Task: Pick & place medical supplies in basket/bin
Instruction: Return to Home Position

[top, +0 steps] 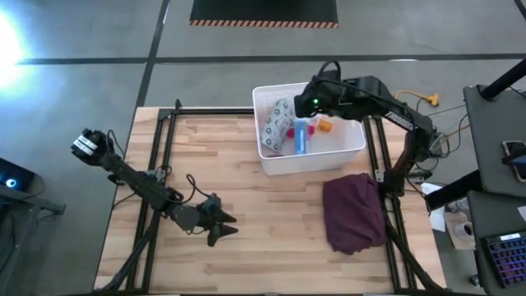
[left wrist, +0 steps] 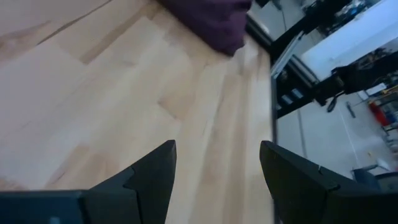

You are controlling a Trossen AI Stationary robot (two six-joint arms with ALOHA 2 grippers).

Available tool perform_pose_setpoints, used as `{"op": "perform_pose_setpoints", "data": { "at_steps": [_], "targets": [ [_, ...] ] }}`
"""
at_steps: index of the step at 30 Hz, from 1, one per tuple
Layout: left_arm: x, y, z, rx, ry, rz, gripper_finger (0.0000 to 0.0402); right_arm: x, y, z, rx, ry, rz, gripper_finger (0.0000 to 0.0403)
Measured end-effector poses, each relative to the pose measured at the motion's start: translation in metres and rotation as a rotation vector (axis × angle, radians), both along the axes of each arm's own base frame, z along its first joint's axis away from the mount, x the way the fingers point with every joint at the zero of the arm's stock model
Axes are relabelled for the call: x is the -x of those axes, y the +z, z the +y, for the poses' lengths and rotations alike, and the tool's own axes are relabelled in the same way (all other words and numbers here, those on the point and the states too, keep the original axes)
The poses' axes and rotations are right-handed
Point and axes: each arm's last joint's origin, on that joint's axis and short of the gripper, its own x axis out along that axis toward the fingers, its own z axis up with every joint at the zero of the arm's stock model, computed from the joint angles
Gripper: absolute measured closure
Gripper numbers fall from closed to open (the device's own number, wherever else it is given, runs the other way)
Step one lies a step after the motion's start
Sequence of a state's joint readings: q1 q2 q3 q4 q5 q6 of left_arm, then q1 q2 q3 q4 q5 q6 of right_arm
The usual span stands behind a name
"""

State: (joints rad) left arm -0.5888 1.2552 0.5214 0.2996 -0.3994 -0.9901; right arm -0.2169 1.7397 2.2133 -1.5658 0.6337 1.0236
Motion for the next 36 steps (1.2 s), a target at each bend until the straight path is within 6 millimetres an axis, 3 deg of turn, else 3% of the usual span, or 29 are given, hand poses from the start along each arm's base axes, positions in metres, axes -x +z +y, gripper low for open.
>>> {"op": "perform_pose_setpoints", "data": {
  "at_steps": [4, 8, 14, 16, 18, 23, 27, 31, 36],
  "targets": [
    [-0.006, 0.014, -0.004, 0.032, 0.006, -0.040, 0.0186, 0.002, 0.011, 0.011, 0.043, 0.121, 0.034, 0.0081],
    [-0.010, 0.024, -0.005, -0.002, 0.036, -0.076, 0.0186, -0.005, 0.010, 0.033, 0.102, 0.234, 0.089, 0.0080],
    [-0.019, 0.049, -0.007, 0.042, 0.092, -0.146, 0.0186, -0.033, 0.009, 0.048, 0.063, 0.504, -0.047, 0.0092],
    [-0.024, 0.061, -0.005, 0.010, 0.096, -0.182, 0.0186, -0.031, 0.014, 0.055, 0.069, 0.557, -0.063, 0.0099],
    [-0.032, 0.075, 0.000, -0.036, 0.068, -0.222, 0.0186, -0.016, 0.019, 0.065, 0.071, 0.574, -0.040, 0.0105],
    [-0.051, 0.109, 0.022, -0.137, -0.038, -0.325, 0.0186, 0.050, 0.035, 0.097, 0.135, 0.546, 0.041, 0.0119],
    [-0.063, 0.116, 0.053, -0.147, -0.097, -0.349, 0.0186, 0.097, 0.034, 0.122, 0.235, 0.605, -0.024, 0.0130],
    [-0.066, 0.109, 0.070, -0.141, -0.091, -0.330, 0.0186, 0.136, 0.010, 0.131, 0.192, 0.628, -0.097, 0.0142],
    [-0.062, 0.115, 0.080, -0.127, -0.040, -0.345, 0.0186, 0.168, -0.030, 0.134, -0.147, 0.606, -0.140, 0.0150]
  ]
}}
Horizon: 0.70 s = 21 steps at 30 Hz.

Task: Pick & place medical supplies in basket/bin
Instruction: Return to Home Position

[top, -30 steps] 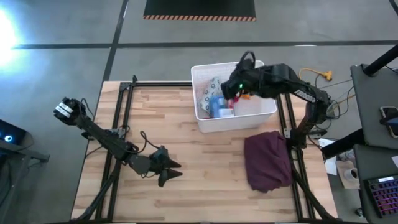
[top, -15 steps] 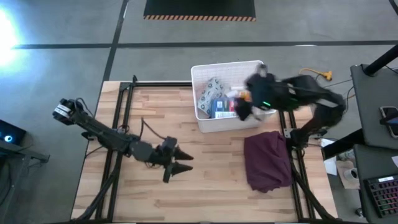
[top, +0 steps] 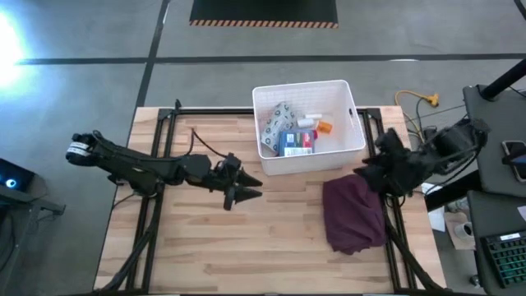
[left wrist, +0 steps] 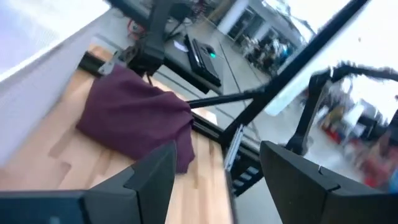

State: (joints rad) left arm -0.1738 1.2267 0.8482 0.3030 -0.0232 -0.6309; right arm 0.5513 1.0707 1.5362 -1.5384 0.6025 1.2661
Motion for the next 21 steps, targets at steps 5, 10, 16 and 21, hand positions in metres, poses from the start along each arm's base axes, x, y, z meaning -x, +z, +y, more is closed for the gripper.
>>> {"op": "perform_pose_setpoints", "data": {
  "at_steps": [5, 10, 16, 21],
  "targets": [
    [0.011, 0.011, -0.001, 0.050, -0.035, -0.034, 0.0186, 0.010, -0.015, 0.008, -0.100, 0.139, -0.087, 0.0144],
    [0.024, 0.020, 0.011, 0.030, 0.002, -0.085, 0.0186, 0.016, -0.021, 0.007, 0.040, 0.308, -0.362, 0.0137],
    [0.046, 0.021, 0.016, -0.004, 0.007, -0.234, 0.0186, 0.009, -0.050, 0.009, 0.083, 0.492, -0.773, 0.0136],
    [0.066, 0.013, 0.019, -0.072, 0.023, -0.383, 0.0186, -0.002, -0.079, -0.004, 0.102, 0.414, -0.776, 0.0143]
  ]
}}
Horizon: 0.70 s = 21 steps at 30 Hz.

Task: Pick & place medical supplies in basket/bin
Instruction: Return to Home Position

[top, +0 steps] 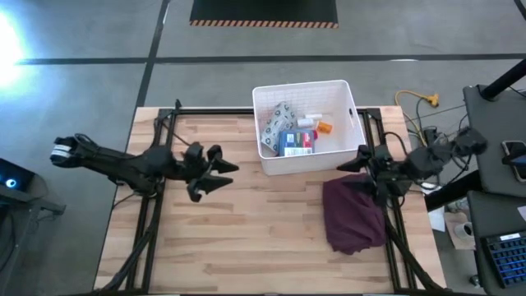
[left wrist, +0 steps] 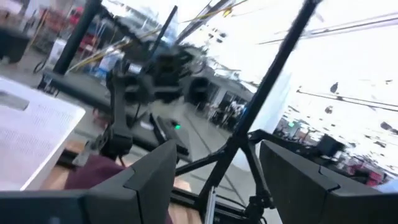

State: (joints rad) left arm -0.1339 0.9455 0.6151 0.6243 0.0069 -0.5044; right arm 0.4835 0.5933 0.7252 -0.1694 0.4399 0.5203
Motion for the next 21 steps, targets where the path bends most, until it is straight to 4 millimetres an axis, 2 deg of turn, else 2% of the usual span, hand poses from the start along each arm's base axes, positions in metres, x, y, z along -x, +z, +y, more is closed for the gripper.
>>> {"op": "perform_pose_setpoints", "data": {
  "at_steps": [4, 8, 13, 16, 21],
  "targets": [
    [0.012, -0.021, 0.002, -0.014, 0.002, -0.004, 0.0186, -0.002, -0.016, -0.016, -0.014, 0.079, 0.033, 0.0147],
    [0.022, -0.038, 0.003, -0.046, 0.010, 0.001, 0.0186, 0.008, -0.022, -0.030, -0.006, 0.114, 0.001, 0.0145],
    [0.045, -0.045, 0.006, -0.088, 0.024, -0.055, 0.0186, 0.021, -0.051, -0.031, -0.029, 0.120, 0.019, 0.0140],
    [0.063, -0.051, 0.008, -0.090, 0.017, -0.103, 0.0186, 0.032, -0.063, -0.035, -0.034, 0.064, -0.030, 0.0141],
    [0.088, -0.076, 0.011, -0.084, 0.020, -0.153, 0.0186, 0.050, -0.079, -0.039, 0.008, 0.041, -0.111, 0.0147]
  ]
}}
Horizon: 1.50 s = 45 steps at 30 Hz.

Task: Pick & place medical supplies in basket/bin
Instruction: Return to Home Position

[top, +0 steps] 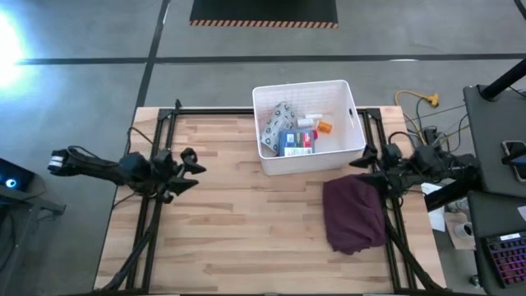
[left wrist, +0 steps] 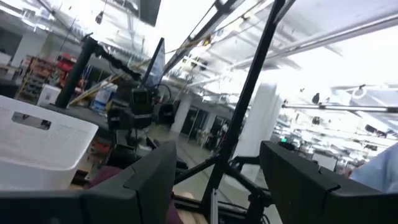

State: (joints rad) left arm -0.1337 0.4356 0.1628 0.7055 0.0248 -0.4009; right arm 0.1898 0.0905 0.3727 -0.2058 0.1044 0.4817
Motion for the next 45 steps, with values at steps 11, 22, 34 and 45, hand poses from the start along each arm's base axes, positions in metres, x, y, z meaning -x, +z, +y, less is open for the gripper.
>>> {"op": "perform_pose_setpoints", "data": {
  "at_steps": [11, 22, 34, 45],
  "targets": [
    [0.021, -0.040, 0.010, 0.101, 0.120, 0.079, 0.0186, -0.012, -0.038, 0.002, 0.055, -0.010, -0.079, 0.0143],
    [0.024, -0.052, 0.016, 0.054, 0.125, 0.141, 0.0186, -0.018, -0.060, 0.003, 0.072, 0.003, -0.125, 0.0146],
    [0.014, -0.083, 0.016, 0.028, 0.141, 0.475, 0.0186, -0.025, -0.091, 0.004, 0.106, 0.004, 0.081, 0.0142],
    [0.013, -0.089, 0.016, 0.023, 0.142, 0.544, 0.0186, -0.024, -0.089, 0.004, 0.101, -0.002, 0.054, 0.0142]
  ]
}}
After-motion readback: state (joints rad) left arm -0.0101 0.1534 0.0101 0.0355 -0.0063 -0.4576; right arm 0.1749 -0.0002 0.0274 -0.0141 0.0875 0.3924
